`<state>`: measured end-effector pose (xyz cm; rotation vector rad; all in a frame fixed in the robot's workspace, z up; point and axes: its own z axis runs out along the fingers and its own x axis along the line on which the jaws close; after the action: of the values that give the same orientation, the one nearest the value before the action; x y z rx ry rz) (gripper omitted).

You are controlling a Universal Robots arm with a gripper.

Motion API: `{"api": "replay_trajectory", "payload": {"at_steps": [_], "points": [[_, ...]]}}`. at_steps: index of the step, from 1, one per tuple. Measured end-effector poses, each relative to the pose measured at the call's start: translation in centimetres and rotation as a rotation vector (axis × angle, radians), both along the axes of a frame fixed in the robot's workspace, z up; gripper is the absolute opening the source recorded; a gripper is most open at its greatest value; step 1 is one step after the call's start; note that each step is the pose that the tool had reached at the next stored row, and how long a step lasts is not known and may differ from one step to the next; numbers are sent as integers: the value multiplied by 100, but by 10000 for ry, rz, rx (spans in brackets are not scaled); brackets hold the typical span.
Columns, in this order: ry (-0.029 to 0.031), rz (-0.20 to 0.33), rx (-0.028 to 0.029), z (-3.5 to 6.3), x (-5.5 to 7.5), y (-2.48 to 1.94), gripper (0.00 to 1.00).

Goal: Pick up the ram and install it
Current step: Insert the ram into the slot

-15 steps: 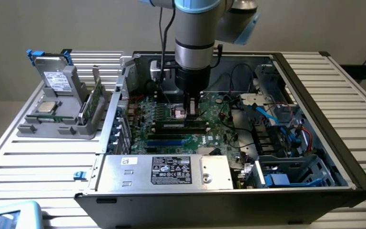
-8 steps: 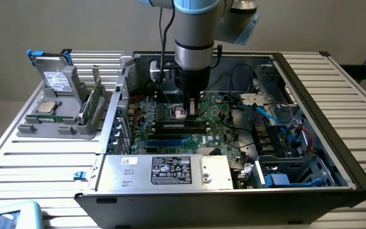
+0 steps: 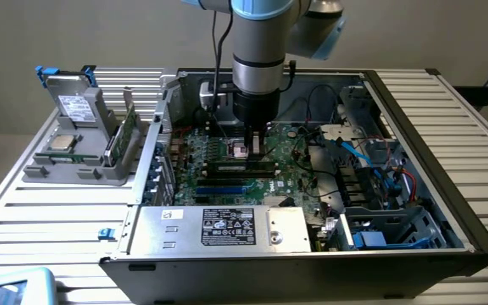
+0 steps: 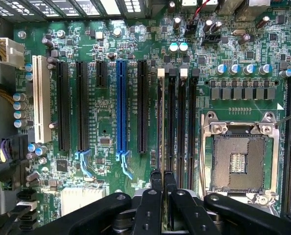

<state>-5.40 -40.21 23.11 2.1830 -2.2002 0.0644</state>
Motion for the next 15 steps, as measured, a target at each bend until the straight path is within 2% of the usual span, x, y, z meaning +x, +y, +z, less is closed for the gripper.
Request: {"api": "replay_trajectory", "payload": {"at_steps": [15], "points": [[-11,0,-3,-25,-3,-9,13]]}}
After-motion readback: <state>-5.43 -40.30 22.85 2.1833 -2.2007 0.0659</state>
